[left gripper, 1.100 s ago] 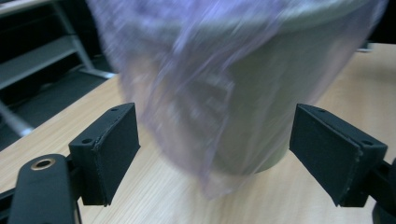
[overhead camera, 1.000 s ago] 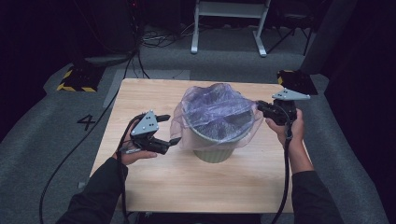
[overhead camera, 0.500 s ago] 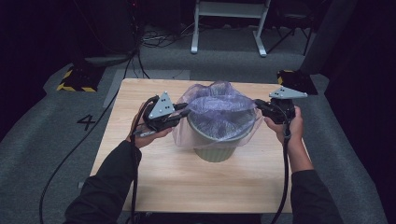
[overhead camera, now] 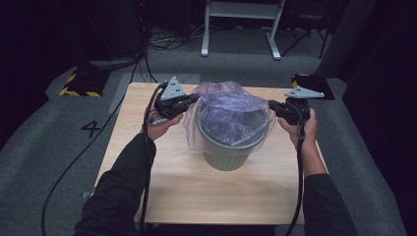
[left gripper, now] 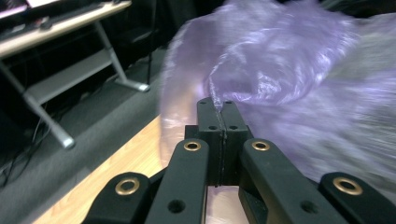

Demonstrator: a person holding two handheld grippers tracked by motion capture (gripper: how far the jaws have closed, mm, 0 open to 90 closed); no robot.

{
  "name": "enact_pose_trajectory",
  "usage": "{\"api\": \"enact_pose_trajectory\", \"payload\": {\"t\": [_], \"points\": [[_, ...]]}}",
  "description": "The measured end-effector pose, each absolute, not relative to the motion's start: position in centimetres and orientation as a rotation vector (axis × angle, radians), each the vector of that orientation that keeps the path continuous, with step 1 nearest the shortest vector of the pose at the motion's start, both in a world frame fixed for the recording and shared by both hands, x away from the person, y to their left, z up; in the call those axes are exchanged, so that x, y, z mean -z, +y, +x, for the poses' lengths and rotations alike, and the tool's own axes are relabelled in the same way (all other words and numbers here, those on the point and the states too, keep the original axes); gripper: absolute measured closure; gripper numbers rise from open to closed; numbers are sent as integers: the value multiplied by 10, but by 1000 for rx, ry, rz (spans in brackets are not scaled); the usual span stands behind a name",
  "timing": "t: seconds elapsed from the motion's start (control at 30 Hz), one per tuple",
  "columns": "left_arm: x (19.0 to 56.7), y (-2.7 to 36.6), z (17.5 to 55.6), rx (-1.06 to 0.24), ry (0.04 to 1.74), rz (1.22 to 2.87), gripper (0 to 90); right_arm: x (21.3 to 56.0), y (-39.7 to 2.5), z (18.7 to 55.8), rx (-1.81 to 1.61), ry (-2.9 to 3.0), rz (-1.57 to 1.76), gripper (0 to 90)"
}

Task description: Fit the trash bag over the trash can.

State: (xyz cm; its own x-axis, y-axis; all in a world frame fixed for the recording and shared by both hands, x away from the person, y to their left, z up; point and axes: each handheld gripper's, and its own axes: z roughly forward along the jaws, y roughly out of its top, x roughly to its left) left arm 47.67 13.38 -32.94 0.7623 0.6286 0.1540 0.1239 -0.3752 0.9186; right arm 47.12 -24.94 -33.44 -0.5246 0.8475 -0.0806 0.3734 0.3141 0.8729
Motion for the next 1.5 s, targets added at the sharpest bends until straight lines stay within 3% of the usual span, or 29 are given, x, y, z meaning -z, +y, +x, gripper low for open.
{"api": "enact_pose_trajectory", "payload": {"t": [0.5,1.17,1.5], "points": [[376,117,531,-494,782,1974,899,373,-255,503,-1124,2094,1202,849],[419,95,542,-328,853,2141,898,405,-256,501,-1130,2166,1213,855],[423,117,532,-331,853,2090,852,412,-266,496,-1147,2153,1246,828]]}}
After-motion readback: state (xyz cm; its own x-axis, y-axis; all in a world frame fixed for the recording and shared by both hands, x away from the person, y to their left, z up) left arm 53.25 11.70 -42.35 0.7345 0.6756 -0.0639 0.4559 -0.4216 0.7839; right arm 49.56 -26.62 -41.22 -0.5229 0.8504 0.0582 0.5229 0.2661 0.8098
